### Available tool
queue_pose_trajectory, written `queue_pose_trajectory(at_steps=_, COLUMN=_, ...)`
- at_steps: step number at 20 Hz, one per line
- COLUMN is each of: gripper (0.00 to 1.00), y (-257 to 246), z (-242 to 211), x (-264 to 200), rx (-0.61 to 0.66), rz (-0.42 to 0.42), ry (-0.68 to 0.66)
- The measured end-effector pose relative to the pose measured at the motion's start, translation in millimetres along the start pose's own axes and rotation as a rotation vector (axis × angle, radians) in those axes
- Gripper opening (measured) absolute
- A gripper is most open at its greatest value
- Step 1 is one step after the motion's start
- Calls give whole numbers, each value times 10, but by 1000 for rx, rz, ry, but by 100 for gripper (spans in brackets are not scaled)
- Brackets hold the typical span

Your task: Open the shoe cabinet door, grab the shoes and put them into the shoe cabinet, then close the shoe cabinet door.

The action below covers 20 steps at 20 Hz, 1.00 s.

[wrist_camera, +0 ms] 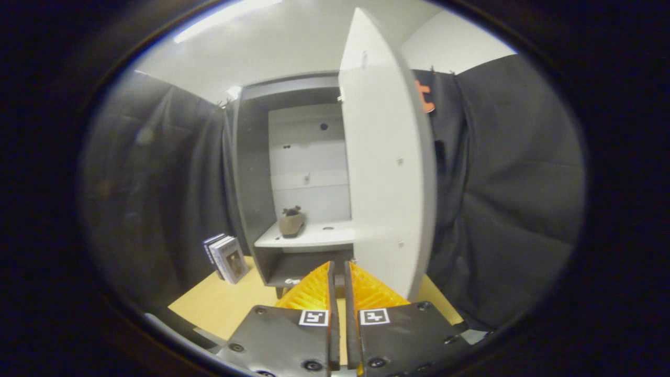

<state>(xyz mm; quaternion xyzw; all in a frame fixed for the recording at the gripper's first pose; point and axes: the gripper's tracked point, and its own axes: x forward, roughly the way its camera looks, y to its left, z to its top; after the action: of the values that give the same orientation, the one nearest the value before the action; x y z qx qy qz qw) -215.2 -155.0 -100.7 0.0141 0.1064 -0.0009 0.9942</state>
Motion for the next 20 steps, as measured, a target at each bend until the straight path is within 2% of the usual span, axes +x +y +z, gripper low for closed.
queue_pose_trajectory(at_steps=3, gripper=8, y=378, z=-353, x=198, rx=-8, rz=63, ry=85)
queue_pose_trajectory(at_steps=6, gripper=8, y=557, z=-662, x=410, rx=-23, rz=81, ry=168)
queue_pose_trajectory(at_steps=13, gripper=8, y=878, z=-1763, x=839, rx=-24, rz=53, ry=438)
queue_pose_trajectory(at_steps=20, gripper=8, y=1076, z=-2666, x=1146, rx=27, rz=31, ry=619)
